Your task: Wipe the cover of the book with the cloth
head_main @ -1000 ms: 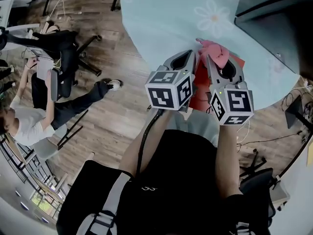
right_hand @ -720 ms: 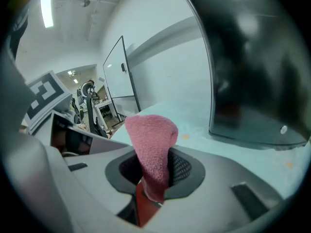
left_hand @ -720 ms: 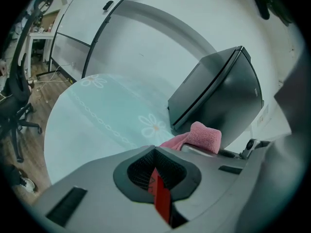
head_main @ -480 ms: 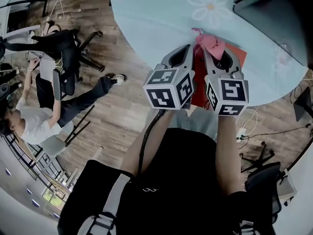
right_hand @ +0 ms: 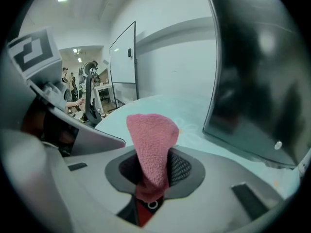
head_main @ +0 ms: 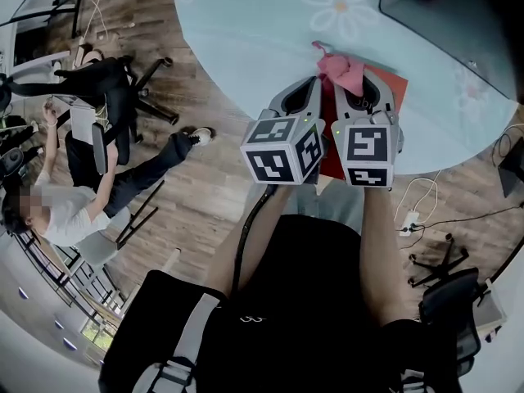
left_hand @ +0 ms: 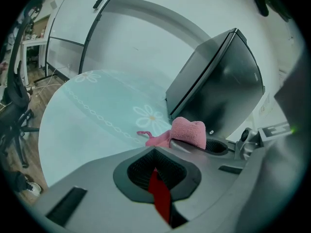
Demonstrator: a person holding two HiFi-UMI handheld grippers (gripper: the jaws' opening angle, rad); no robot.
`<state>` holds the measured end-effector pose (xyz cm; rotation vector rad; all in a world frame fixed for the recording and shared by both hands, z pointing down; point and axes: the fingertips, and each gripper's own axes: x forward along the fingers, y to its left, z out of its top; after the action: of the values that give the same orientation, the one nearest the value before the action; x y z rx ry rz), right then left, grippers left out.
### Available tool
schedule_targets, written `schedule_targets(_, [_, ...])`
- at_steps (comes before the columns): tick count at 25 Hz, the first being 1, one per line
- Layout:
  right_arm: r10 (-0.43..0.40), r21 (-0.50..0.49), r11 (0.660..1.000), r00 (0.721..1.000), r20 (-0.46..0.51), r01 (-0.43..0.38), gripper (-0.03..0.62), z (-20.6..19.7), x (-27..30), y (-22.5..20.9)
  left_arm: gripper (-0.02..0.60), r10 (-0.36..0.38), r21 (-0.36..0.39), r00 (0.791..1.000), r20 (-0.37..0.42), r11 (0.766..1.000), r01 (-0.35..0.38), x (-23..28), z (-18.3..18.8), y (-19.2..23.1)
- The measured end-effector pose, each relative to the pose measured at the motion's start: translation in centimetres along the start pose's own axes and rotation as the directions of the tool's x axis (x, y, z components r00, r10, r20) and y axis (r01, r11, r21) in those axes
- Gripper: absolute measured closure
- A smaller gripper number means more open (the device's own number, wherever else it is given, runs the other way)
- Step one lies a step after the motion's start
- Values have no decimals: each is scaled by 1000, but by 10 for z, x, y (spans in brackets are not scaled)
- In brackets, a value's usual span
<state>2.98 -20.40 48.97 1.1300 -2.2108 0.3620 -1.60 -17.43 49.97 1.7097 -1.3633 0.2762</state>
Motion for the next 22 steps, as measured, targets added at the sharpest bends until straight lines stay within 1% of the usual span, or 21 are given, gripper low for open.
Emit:
schedule_targets(8, [-6,27,1000,1000,-7,6,500,-7,-5,-8,569,-10,38,999,-38,999,11,7,-12,-14])
schedule_targets(22, [-25,72,997,999,-24,27,499,-24,-22,-35,569,-34,73,996,-80,997,40,20,-24,-42])
